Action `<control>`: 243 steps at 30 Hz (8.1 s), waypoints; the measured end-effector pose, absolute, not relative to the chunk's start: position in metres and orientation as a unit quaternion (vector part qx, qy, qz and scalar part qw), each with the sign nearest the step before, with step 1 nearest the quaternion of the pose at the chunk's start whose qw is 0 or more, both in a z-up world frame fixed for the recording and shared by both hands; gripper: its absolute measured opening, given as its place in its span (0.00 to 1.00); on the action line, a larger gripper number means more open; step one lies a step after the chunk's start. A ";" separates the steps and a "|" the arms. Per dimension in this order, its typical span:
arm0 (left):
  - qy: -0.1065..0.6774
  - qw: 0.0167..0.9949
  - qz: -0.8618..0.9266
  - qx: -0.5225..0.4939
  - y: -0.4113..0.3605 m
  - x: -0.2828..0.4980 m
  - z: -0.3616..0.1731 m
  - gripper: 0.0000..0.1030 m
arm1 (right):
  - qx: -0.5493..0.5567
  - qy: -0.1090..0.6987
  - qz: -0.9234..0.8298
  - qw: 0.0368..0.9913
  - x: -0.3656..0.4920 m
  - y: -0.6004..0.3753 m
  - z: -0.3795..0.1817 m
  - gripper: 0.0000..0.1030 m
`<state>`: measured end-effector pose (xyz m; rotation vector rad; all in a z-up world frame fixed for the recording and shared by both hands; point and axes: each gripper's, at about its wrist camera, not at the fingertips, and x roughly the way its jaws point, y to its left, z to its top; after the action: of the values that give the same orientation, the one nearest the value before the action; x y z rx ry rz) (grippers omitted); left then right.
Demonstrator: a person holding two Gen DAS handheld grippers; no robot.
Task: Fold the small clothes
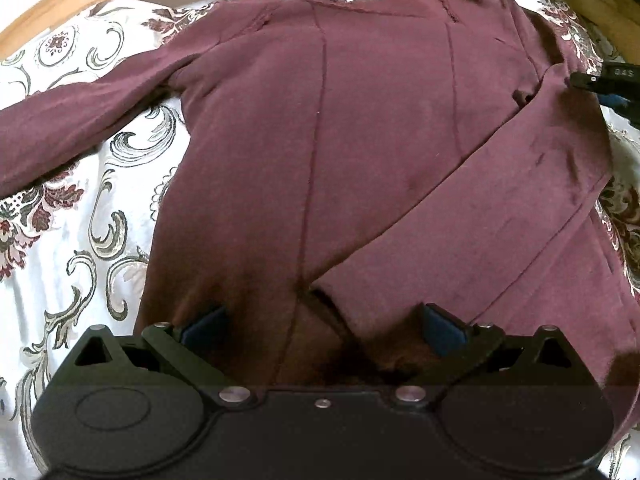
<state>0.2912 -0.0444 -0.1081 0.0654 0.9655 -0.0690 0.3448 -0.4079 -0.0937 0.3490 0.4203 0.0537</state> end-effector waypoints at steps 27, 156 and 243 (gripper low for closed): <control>0.472 0.881 0.009 -0.031 -0.014 0.287 -0.098 0.99 | -0.036 0.216 0.011 0.976 0.252 -0.321 -0.082 0.98; 0.279 0.934 0.022 -0.222 0.064 0.253 -0.041 0.99 | -0.074 0.254 0.193 0.945 0.226 -0.251 -0.111 0.81; 0.160 0.862 0.011 -0.480 0.158 0.383 -0.103 0.07 | -0.087 0.291 0.359 0.882 0.495 -0.008 0.007 0.03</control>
<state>0.3826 0.1582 -0.1026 -1.0069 0.3364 0.0241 0.4954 -0.0079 0.0070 -0.1805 0.6068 0.7486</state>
